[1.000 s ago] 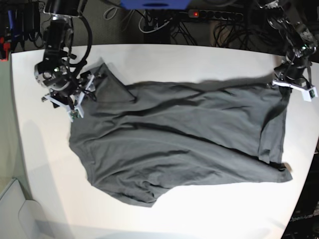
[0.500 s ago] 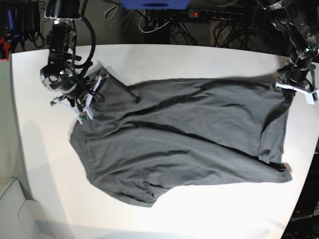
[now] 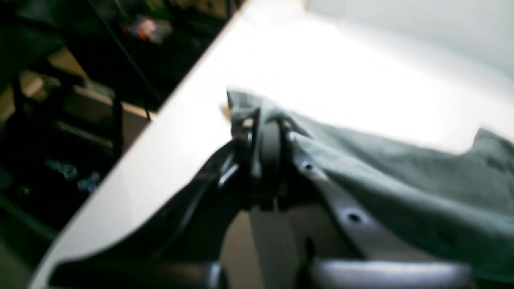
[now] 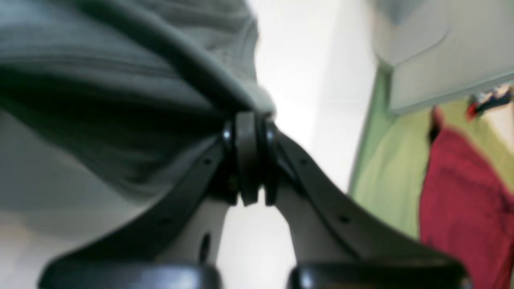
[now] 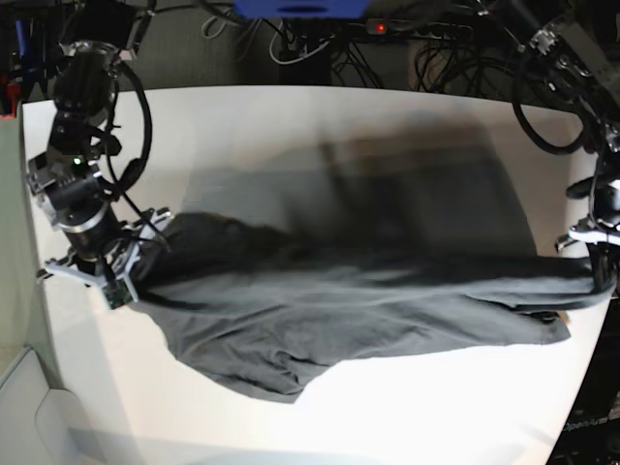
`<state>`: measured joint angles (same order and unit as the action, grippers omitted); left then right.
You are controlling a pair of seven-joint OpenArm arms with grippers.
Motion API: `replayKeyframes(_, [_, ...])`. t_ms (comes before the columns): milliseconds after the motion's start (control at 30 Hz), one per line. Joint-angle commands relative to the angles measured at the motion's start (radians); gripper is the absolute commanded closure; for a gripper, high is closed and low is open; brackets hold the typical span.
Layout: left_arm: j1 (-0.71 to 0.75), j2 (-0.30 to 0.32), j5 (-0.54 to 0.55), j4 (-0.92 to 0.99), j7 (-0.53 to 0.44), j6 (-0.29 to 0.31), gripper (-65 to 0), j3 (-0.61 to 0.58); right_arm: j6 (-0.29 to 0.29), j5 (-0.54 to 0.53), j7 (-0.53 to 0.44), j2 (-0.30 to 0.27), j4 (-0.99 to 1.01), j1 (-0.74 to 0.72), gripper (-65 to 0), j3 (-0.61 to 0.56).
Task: Layout the t-shirt on the table in an organized manner, then fold the t-shirt properly
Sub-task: 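Lift the shirt high with both grippers and swing it over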
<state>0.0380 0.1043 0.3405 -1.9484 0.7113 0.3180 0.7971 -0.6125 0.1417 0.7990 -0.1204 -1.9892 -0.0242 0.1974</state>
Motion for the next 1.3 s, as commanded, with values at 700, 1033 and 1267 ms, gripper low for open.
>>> replayKeyframes(700, [-0.401,0.054,0.006,0.096,-0.028,-0.004,-0.2,-0.066,0.004,-0.053,-0.177,0.031,-0.051,-0.239,0.0,0.169])
replayKeyframes(1033, [-0.517,0.064,0.007,0.278,-0.029,-0.004,-0.2,-0.129,0.010,-0.050,-0.177,0.028,-0.049,-0.466,0.0,0.208])
replayKeyframes(1267, [-0.617,0.065,0.010,0.358,-0.029,-0.004,-0.2,-0.130,0.010,-0.052,-0.174,0.008,-0.043,-0.535,0.0,0.210])
